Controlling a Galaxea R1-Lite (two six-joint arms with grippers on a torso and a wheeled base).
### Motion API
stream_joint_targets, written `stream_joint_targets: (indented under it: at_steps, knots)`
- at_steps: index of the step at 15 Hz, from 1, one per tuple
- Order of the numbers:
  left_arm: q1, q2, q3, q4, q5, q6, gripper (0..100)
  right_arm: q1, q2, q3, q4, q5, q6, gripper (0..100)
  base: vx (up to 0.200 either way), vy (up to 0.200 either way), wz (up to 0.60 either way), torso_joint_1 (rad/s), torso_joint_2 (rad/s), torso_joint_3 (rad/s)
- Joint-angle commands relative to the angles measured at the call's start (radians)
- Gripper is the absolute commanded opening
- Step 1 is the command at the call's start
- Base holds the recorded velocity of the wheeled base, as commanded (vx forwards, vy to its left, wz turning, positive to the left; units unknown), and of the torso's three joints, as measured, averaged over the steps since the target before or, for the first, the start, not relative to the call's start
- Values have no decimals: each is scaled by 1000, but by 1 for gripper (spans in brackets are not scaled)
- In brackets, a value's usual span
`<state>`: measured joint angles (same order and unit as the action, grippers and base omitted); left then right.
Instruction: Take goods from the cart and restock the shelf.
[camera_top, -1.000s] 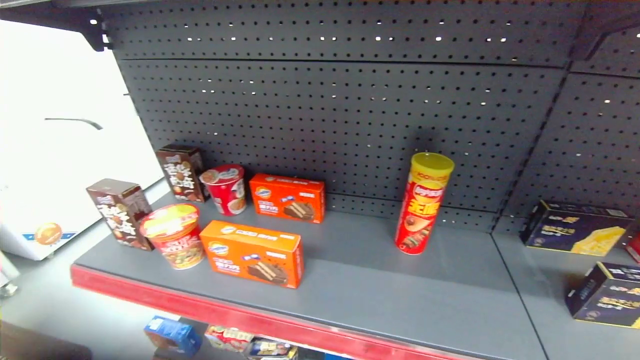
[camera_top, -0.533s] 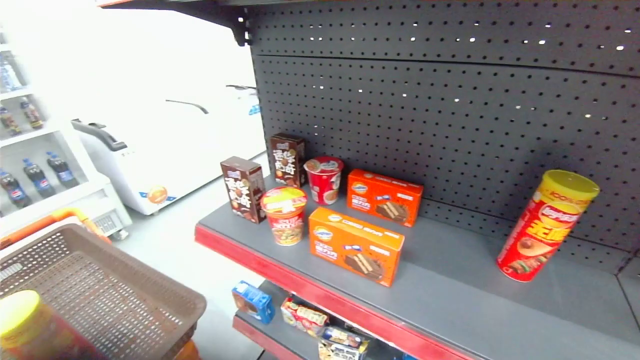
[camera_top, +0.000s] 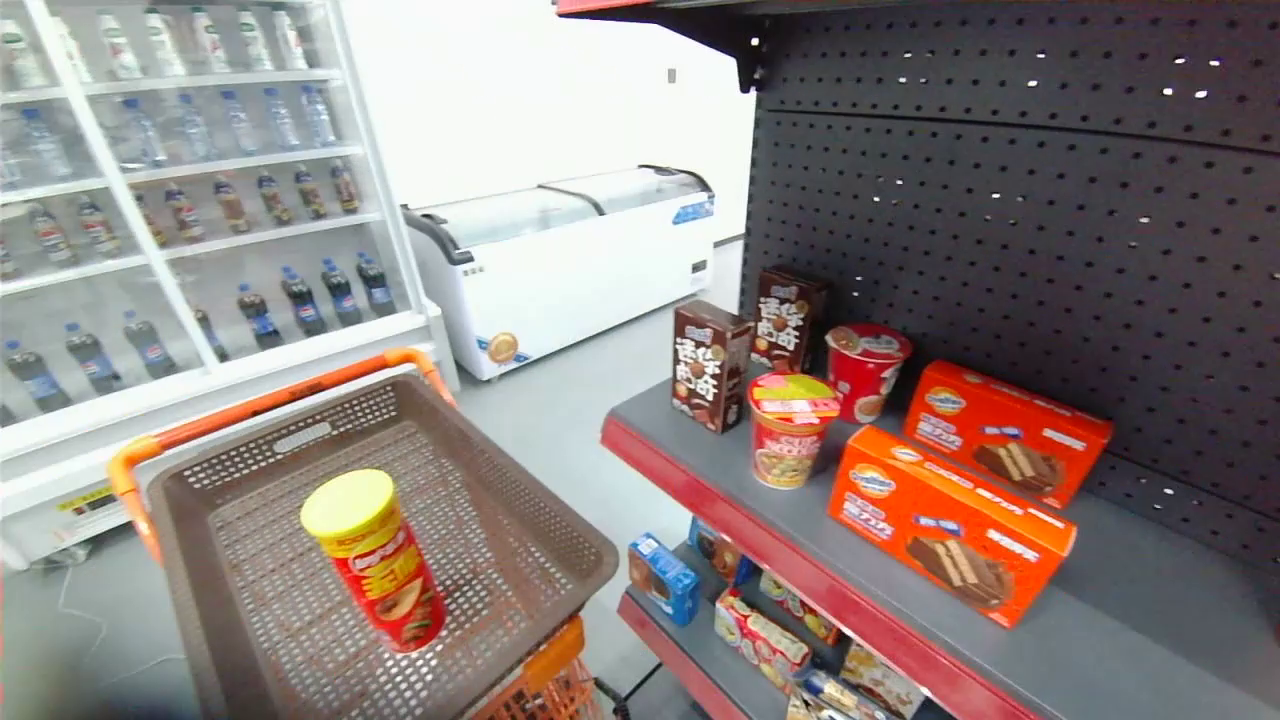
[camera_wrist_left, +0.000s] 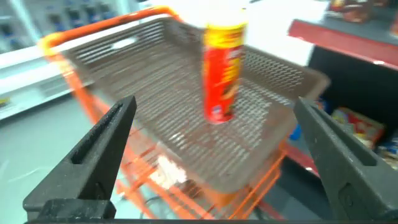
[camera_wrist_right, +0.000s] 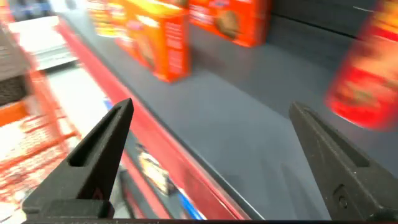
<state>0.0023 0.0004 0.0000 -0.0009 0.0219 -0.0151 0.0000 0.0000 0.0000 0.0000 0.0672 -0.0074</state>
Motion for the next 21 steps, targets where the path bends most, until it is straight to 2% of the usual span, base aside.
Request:
stream_joint_targets:
  at_steps: [1, 2, 3, 4, 5, 6, 7, 9, 10, 11, 13, 14, 15, 16, 17, 19, 20, 21]
  knots:
    - [1, 0, 0, -1, 1, 1, 100, 0, 0, 0, 0, 0, 0, 100, 0, 0, 0, 0, 0, 0]
    - [1, 0, 0, -1, 3, 0, 100, 0, 0, 0, 0, 0, 0, 100, 0, 0, 0, 0, 0, 0]
    - [1, 0, 0, -5, 29, 4, 100, 0, 0, 0, 0, 0, 0, 100, 0, 0, 0, 0, 0, 0]
    - [1, 0, -35, -7, 41, 44, 100, 0, 0, 0, 0, 0, 0, 100, 0, 0, 0, 0, 0, 0]
    - [-2, 9, -112, 24, 36, 112, 100, 0, 0, 0, 0, 0, 0, 100, 0, 0, 0, 0, 0, 0]
    - [-2, 62, -196, 110, 39, 161, 100, 0, 0, 0, 0, 0, 0, 100, 0, 0, 0, 0, 0, 0]
    - [2, 82, -241, 150, 39, 175, 100, 0, 0, 0, 0, 0, 0, 100, 0, 0, 0, 0, 0, 0]
    - [-24, 222, -407, 274, 3, 215, 100, 0, 0, 0, 0, 0, 0, 100, 0, 0, 0, 0, 0, 0]
    - [-25, 271, -445, 286, 3, 215, 100, 0, 0, 0, 0, 0, 0, 100, 0, 0, 0, 0, 0, 0]
    - [-25, 471, -566, 297, 3, 210, 100, 0, 0, 0, 0, 0, 0, 100, 0, 0, 0, 0, 0, 0]
    - [-48, 656, -678, 300, 23, 190, 100, 0, 0, 0, 0, 0, 0, 100, 0, 0, 0, 0, 0, 0]
    - [-76, 754, -696, 295, 62, 152, 100, 0, 0, 0, 0, 0, 0, 100, 0, 0, 0, 0, 0, 0]
    - [-81, 836, -706, 295, 66, 129, 100, 0, 0, 0, 0, 0, 0, 100, 0, 0, 0, 0, 0, 0]
    - [-73, 917, -696, 298, 44, 106, 100, 0, 0, 0, 0, 0, 0, 100, 0, 0, 0, 0, 0, 0]
    - [-58, 968, -684, 295, 4, 96, 100, 0, 0, 0, 0, 0, 0, 100, 0, 0, 0, 0, 0, 0]
    - [2, 1063, -660, 268, -40, 99, 100, 0, 0, 0, 0, 0, 0, 100, 0, 0, 0, 0, 0, 0]
    - [11, 1089, -653, 251, -65, 96, 100, 0, 0, 0, 0, 0, 0, 100, 0, 0, 0, 0, 0, 0]
    - [18, 1141, -635, 188, -123, 92, 100, 0, 0, 0, 0, 0, 0, 100, 0, 0, 0, 0, 0, 0]
